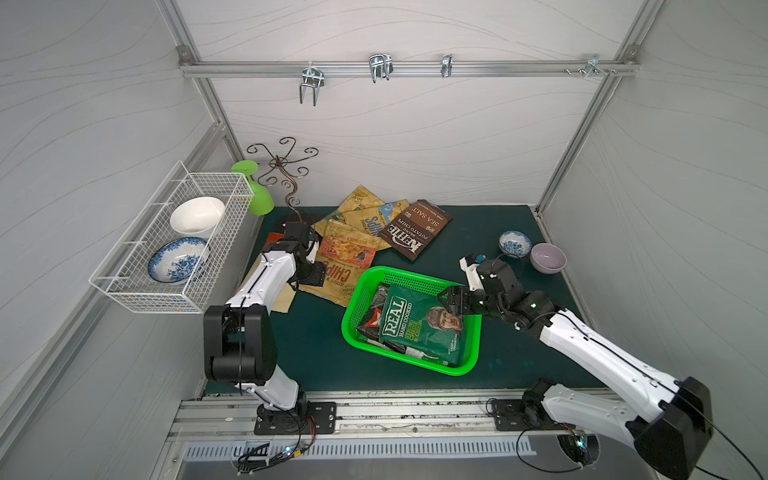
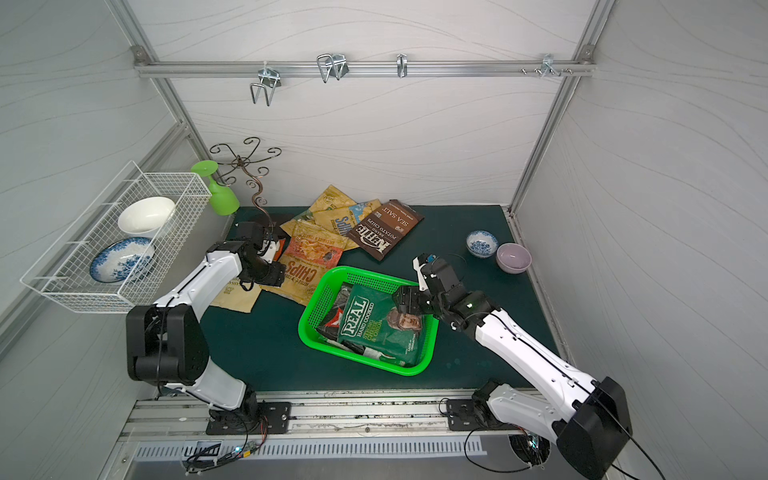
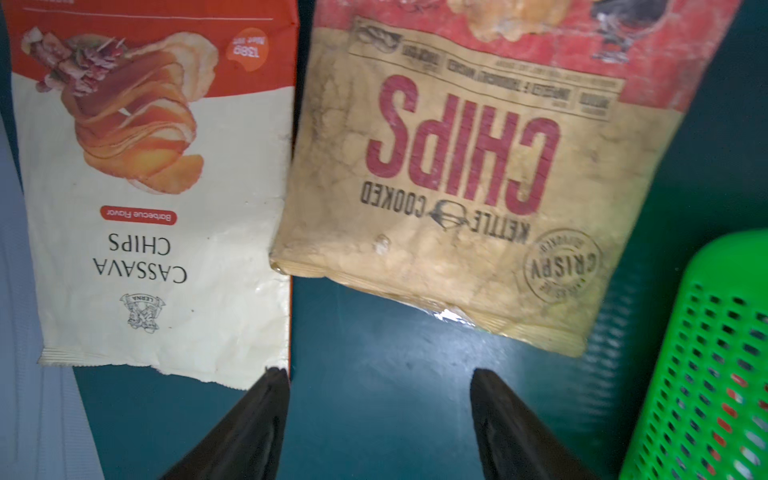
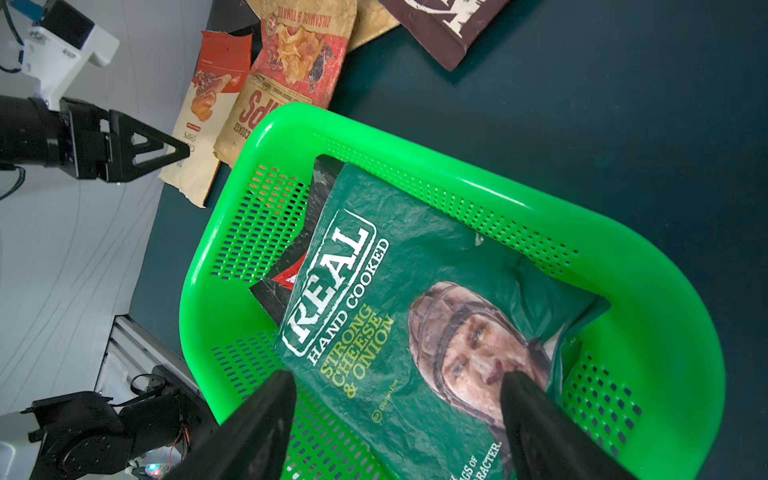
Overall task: Put the potato chips into the basket
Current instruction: Pick up the potato chip from the center of the board.
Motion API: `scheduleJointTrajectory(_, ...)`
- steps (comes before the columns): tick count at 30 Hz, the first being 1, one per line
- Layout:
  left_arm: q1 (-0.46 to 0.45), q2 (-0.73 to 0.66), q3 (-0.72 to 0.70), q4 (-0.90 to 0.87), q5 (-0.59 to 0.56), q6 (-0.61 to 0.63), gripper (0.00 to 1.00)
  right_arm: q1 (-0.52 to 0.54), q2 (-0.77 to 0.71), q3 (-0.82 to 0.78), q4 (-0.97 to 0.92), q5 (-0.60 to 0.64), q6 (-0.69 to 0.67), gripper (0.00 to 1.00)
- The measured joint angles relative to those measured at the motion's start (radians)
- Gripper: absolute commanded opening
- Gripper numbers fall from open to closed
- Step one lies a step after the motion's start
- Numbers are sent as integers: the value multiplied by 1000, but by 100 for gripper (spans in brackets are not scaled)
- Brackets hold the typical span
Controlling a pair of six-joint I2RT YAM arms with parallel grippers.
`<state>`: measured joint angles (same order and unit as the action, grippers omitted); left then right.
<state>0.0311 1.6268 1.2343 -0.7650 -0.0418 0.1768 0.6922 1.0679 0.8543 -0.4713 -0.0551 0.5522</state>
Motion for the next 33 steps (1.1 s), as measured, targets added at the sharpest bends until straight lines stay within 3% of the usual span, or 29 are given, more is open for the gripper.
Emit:
scheduleJointTrajectory(12, 31, 192, 92, 37, 14, 54, 72, 0, -32, -11, 8, -11, 12, 80)
scheduleJointTrajectory(28, 67, 290, 154, 40, 67, 83, 72, 4, -50, -29, 22, -48, 31, 79)
scheduleJointTrajectory(33, 67, 334, 200, 36, 82, 97, 68, 10, -50, -29, 22, -51, 34, 78)
